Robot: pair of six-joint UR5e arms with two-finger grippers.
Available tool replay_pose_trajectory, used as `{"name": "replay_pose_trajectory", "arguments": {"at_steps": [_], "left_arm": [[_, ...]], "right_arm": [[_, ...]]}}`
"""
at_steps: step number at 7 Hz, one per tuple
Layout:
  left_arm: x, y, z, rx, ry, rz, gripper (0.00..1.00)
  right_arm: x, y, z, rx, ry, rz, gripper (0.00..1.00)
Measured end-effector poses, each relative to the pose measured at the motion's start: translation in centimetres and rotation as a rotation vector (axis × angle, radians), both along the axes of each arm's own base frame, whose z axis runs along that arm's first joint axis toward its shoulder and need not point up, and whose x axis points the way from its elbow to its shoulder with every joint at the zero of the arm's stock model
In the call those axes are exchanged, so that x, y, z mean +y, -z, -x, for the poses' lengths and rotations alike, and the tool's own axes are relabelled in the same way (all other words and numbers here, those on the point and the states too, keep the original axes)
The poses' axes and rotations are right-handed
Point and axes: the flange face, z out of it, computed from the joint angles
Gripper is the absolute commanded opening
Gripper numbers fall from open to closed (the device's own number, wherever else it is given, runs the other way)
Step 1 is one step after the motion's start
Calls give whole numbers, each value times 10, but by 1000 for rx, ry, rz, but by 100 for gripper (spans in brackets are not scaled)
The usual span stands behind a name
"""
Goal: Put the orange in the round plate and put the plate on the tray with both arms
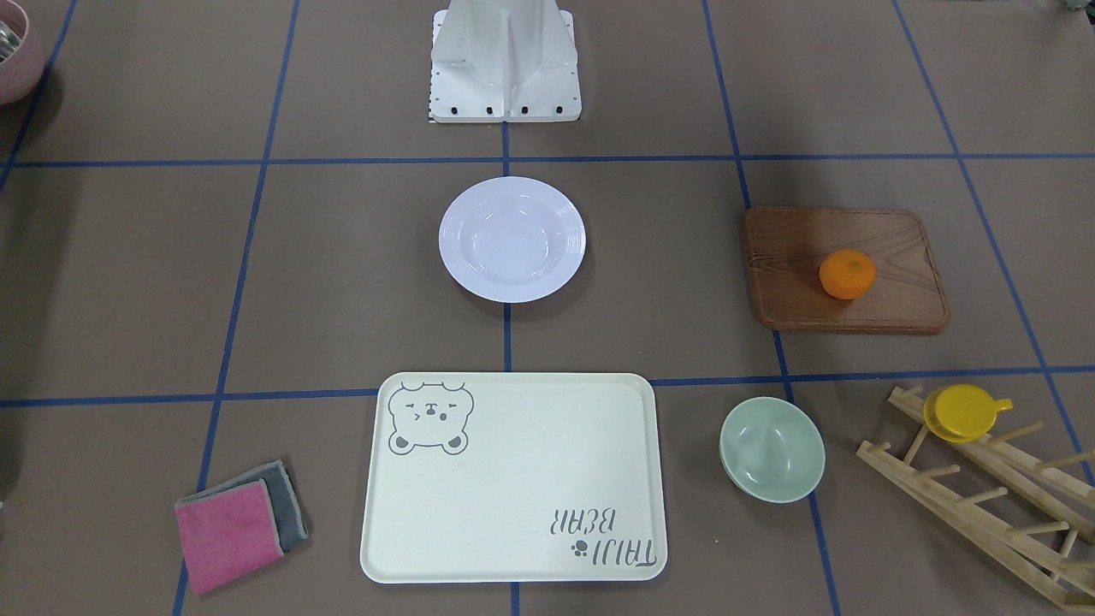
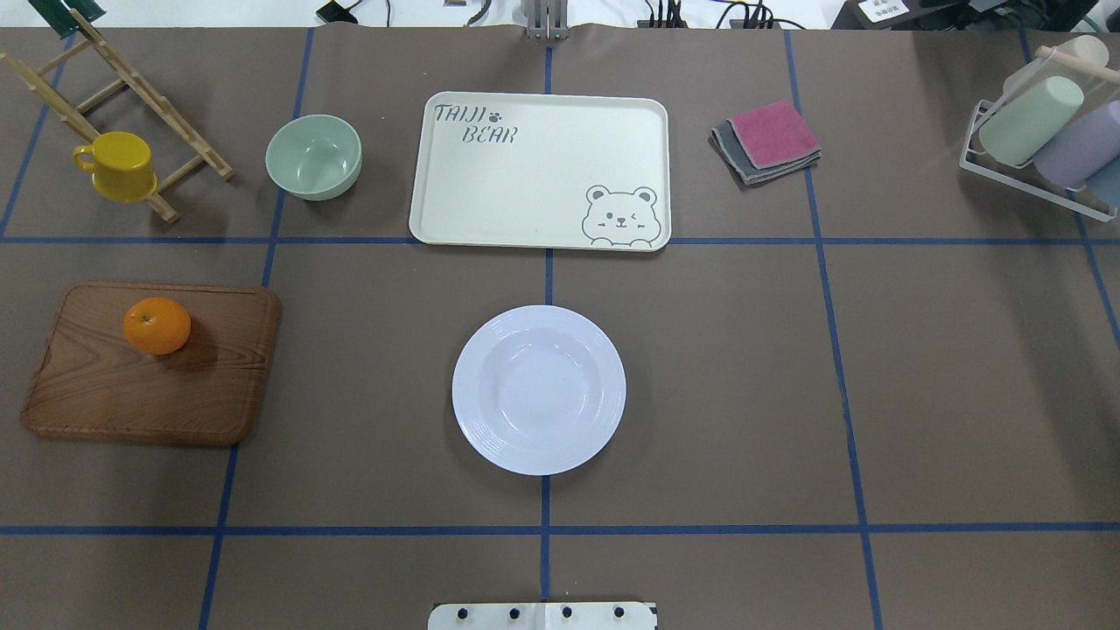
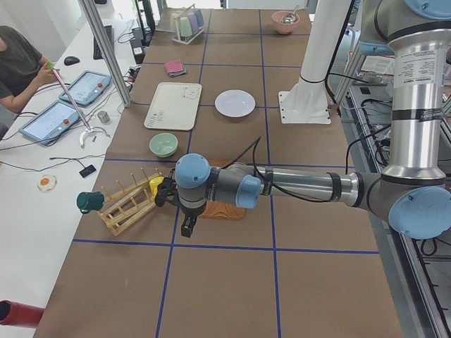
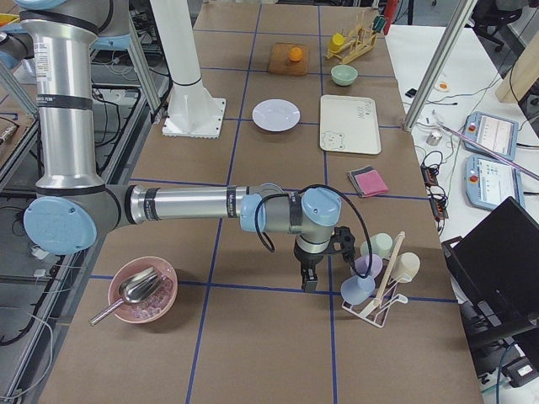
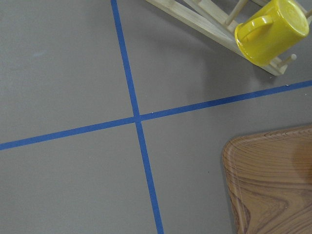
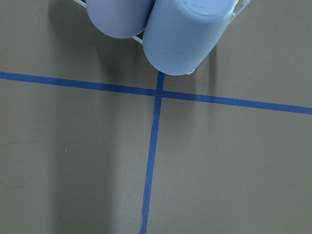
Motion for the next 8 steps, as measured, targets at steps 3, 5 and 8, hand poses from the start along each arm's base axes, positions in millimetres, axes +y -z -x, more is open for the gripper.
{"name": "replay_pose_trajectory", "arguments": {"at_steps": [3,5,8], "left_arm": [[1,2,0,1,1,-35,100],[1,6,-1,3,0,-48,100],[1,12,-1,3,-1,-76,100]], "right_arm": [[-1,4,0,-1,0,-10,100],[-1,5,0,0,0,-12,100],[-1,7,1,-8,-3,-10,100]]}}
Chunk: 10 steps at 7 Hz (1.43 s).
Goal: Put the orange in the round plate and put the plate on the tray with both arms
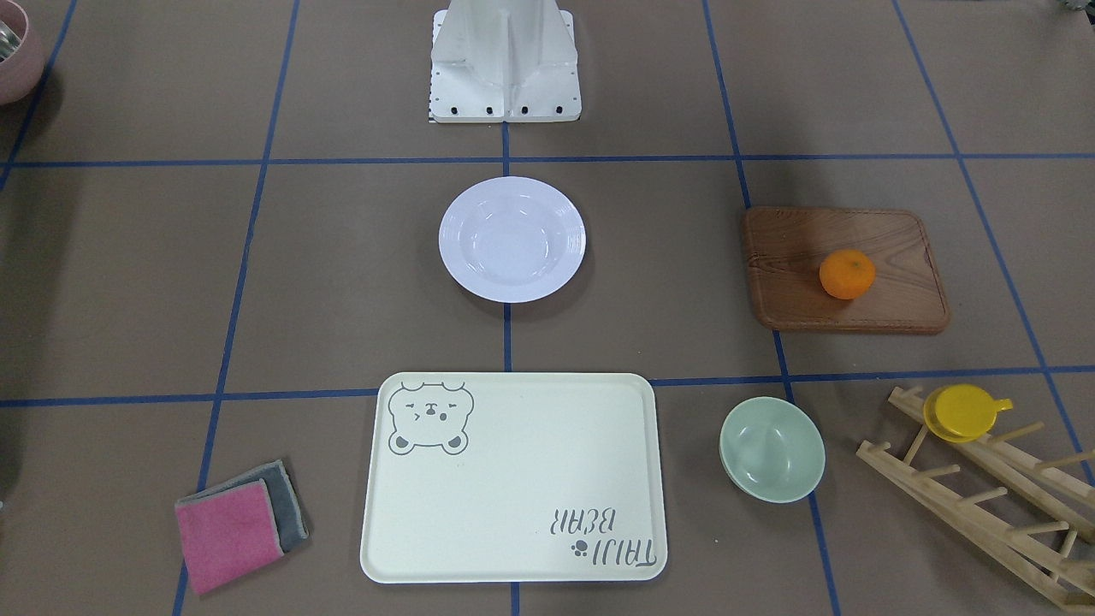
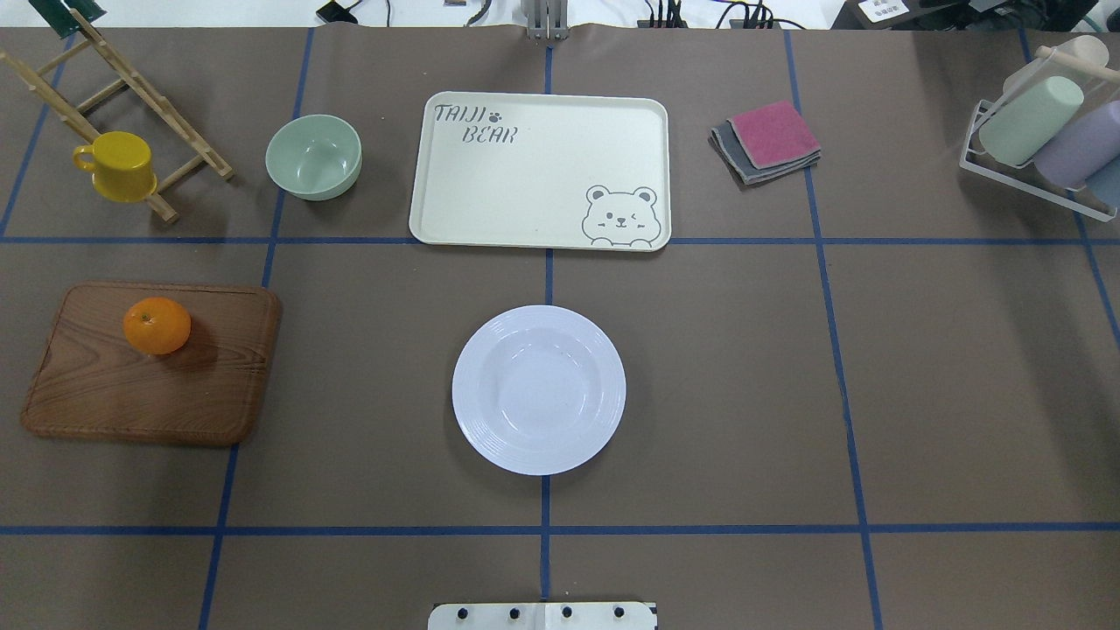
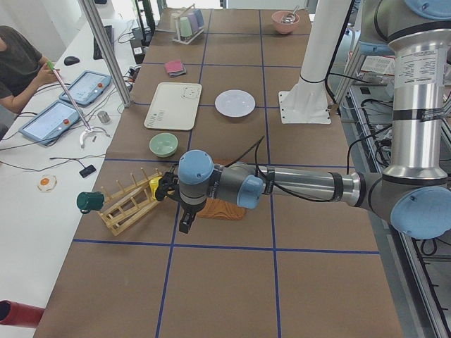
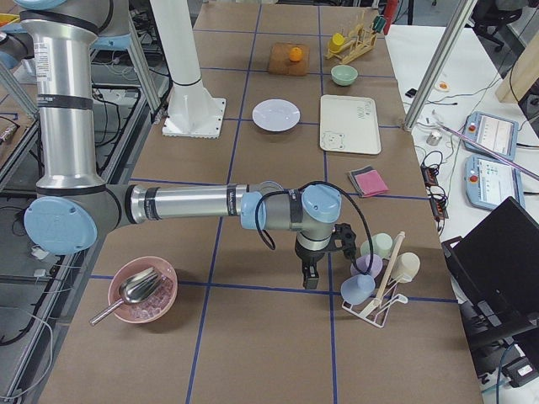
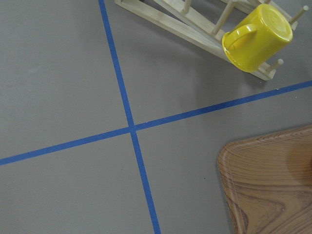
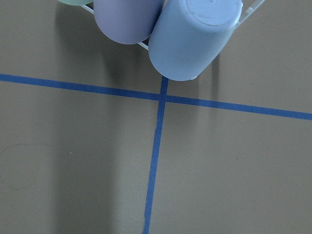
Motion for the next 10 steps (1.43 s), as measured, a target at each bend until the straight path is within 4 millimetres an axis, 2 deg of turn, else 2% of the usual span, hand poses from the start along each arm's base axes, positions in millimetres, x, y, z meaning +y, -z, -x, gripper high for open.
{"name": "replay_pose_trajectory", "arguments": {"at_steps": [3,4,5,7,8,10], "left_arm": [[4,1,-6,11,-14,-78,100],[3,6,-20,29,-45,-97,100],[-3,18,-45,44,-87,-108,100],[-23,70,-109,53,-93,-90,100],[-23,90,-143,26,-88,-87,99],[-12,107,-206,-3,-114,-66,99]], "right_arm": [[0,13,4,-50,1,-19,100],[-1,16,4,-54,3,-25,100],[-2,20,5,-58,6,-33,100],[-2,26,13,-65,20,-45,100],[-3,27,19,-75,31,-55,100],[-4,28,32,-88,58,-73,100]]}}
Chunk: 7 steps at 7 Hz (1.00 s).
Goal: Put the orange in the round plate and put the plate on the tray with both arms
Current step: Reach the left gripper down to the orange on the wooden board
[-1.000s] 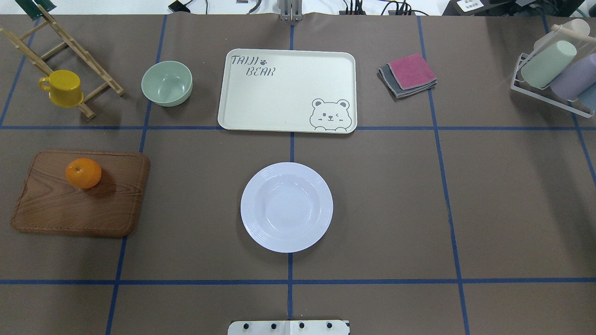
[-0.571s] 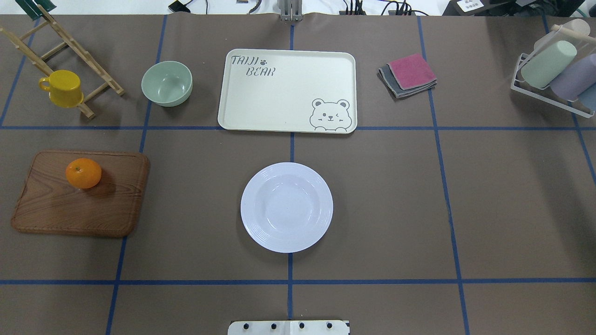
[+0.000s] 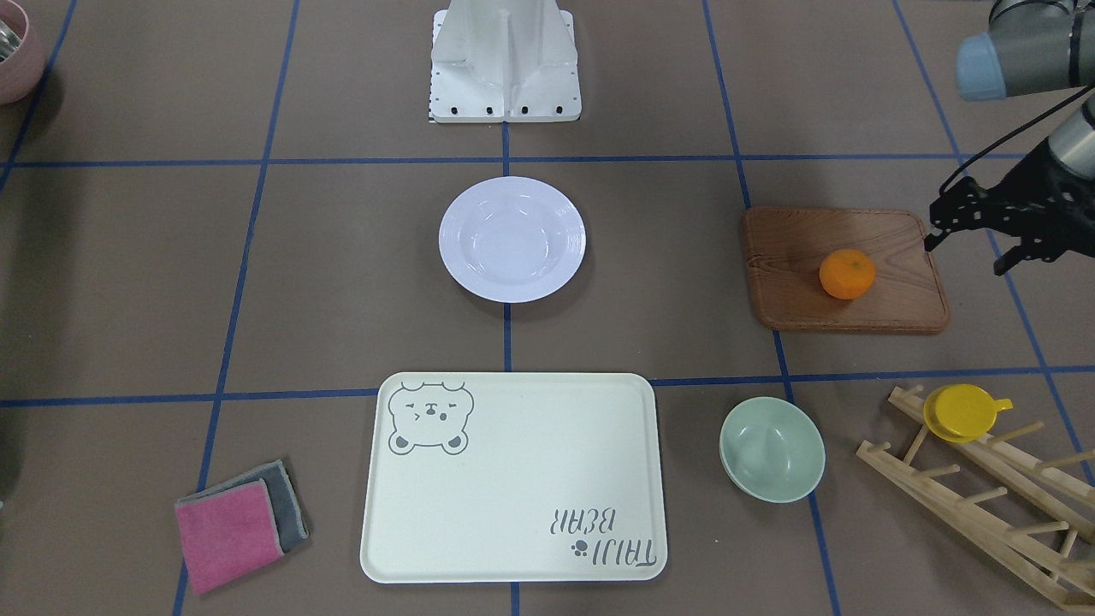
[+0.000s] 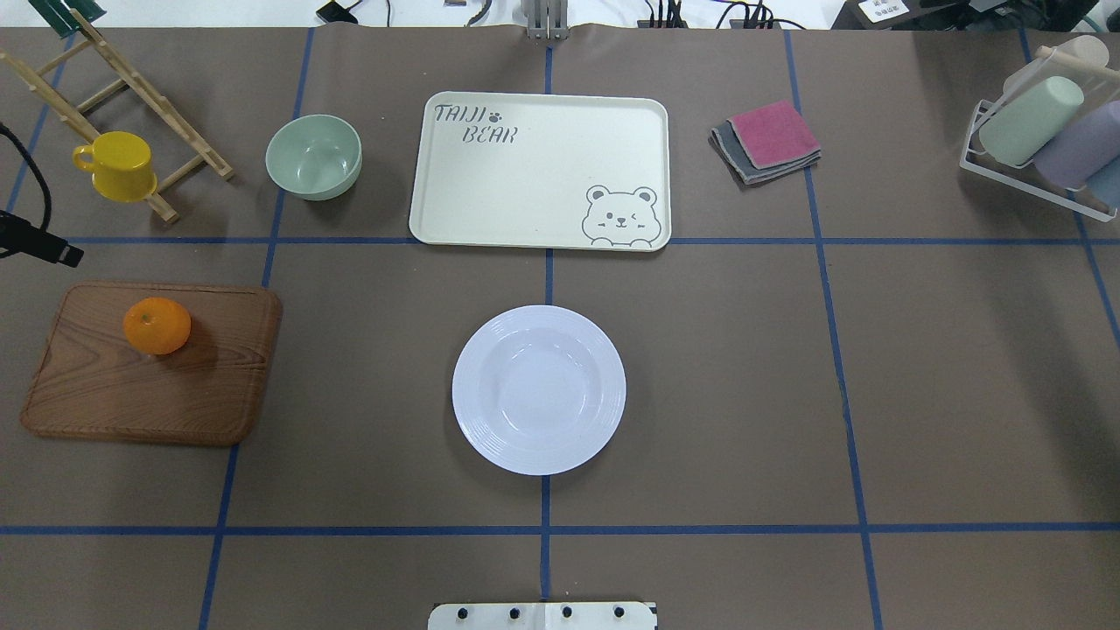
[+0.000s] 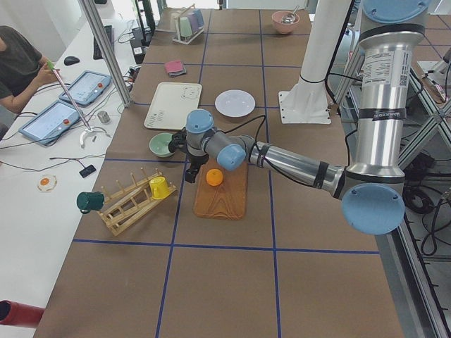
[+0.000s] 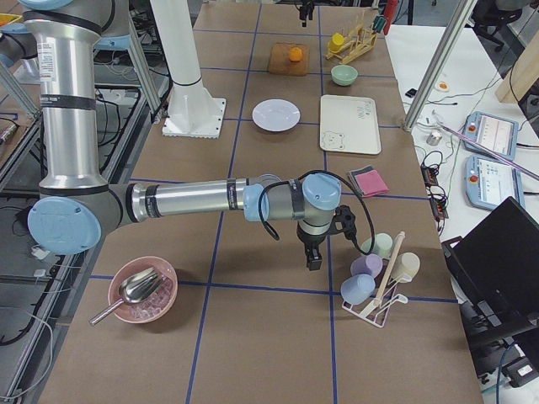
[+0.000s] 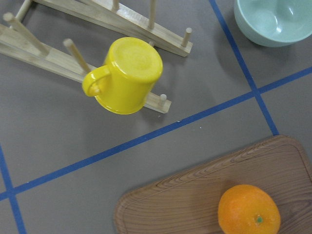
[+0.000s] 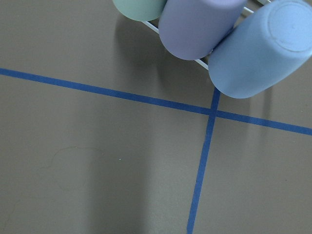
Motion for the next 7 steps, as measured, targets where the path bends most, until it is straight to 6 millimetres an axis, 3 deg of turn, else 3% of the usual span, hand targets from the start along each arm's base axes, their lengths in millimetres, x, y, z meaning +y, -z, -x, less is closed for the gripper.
{"name": "replay_pose_trajectory", "arguments": {"at_steps": [3,7], "left_arm": [[21,-4,-66,-67,-17,27,99],[32,-10,-112,-91,-62,44,99]], "right_arm": [[0,0,11,-1,24,-4,100],[0,-1,19,0,39,-1,100]]}}
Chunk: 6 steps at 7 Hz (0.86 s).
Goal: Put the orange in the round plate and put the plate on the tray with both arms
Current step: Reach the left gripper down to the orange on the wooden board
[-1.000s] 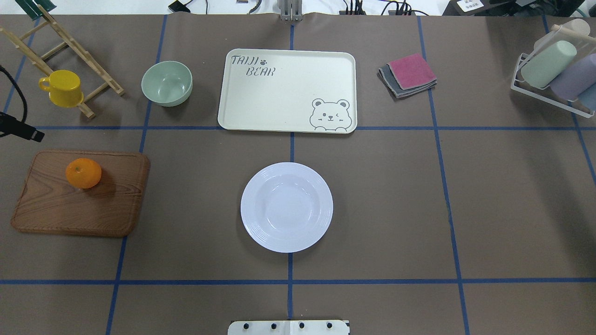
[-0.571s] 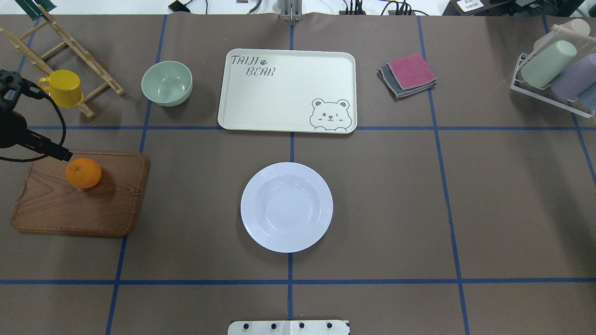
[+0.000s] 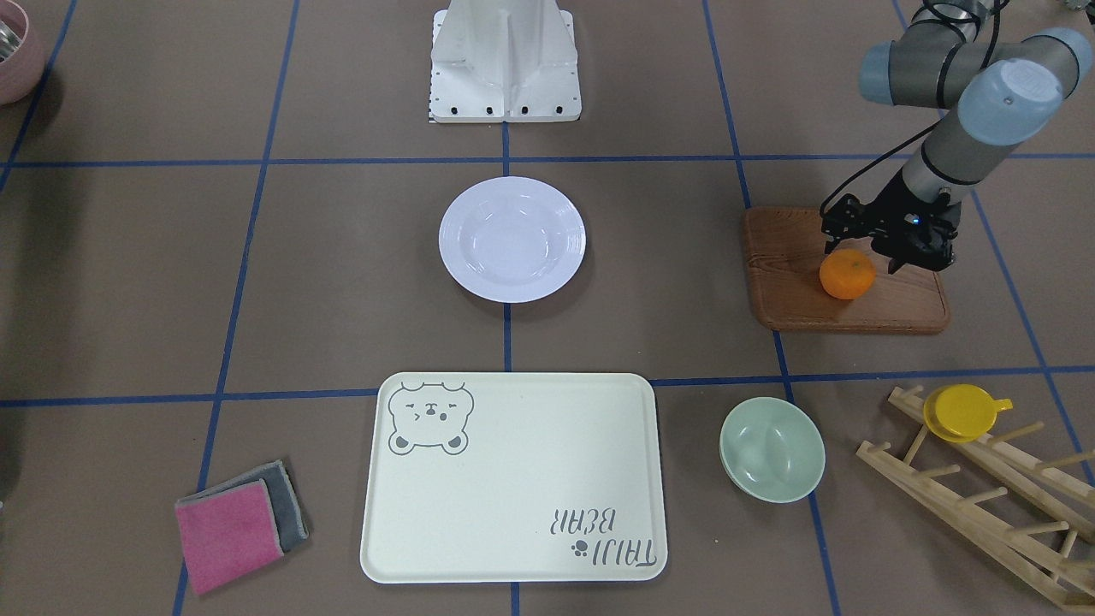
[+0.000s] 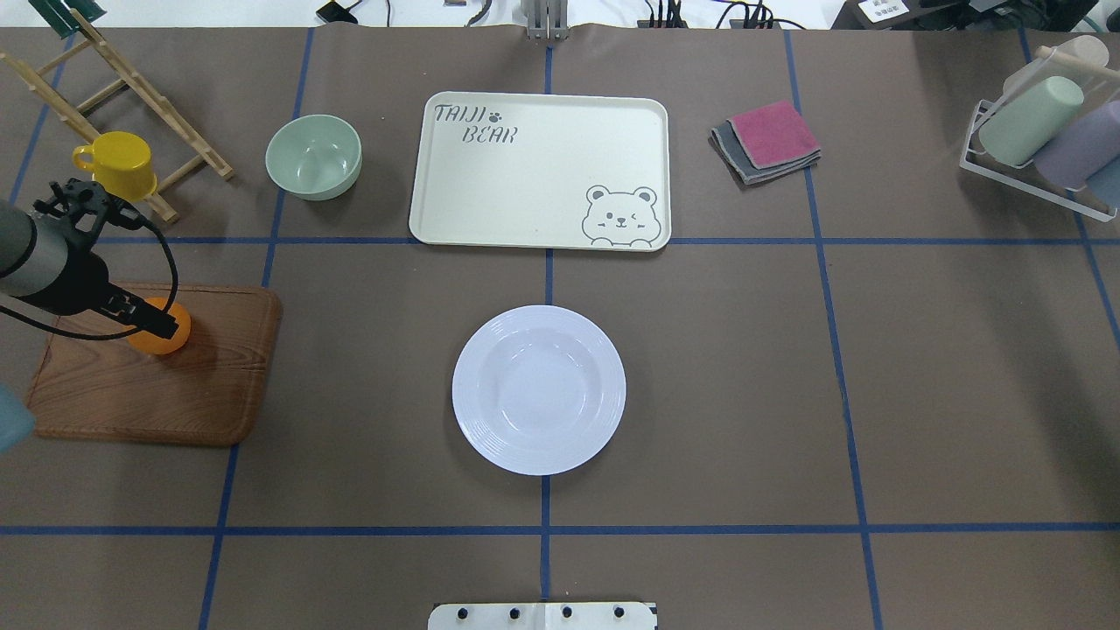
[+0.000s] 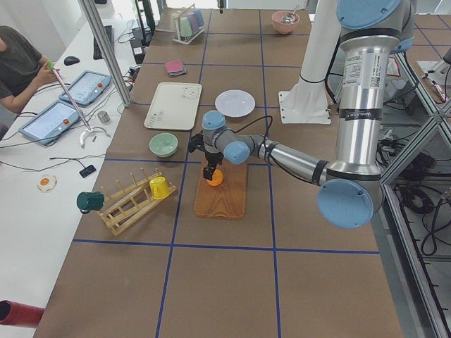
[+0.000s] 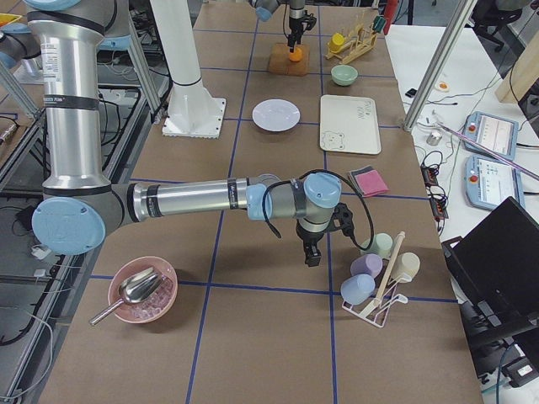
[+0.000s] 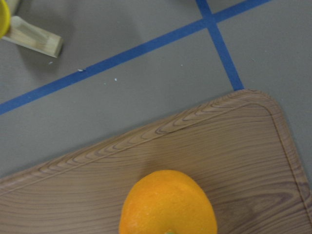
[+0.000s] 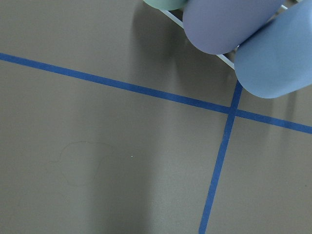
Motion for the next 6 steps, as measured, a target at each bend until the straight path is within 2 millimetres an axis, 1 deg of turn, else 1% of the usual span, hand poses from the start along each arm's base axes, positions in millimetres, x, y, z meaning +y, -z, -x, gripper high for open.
{"name": "replay_pose_trajectory", "arguments": {"at_steps": [2,4,5,6], "left_arm": [[-5,-9,-15,-36,-4,-15,98],[-8,-18,-21,-52,-10,-13,98],[-8,-23,-22,-58,-11,-6,80],[-7,-27,-23,-60,-11,-2,4]], "right_arm": [[0,-1,5,1,9,2,100],[0,-1,9,1,16,3,100],[0,-1,9,1,18,3,100],[0,-1,10,2,19,3,100]]}}
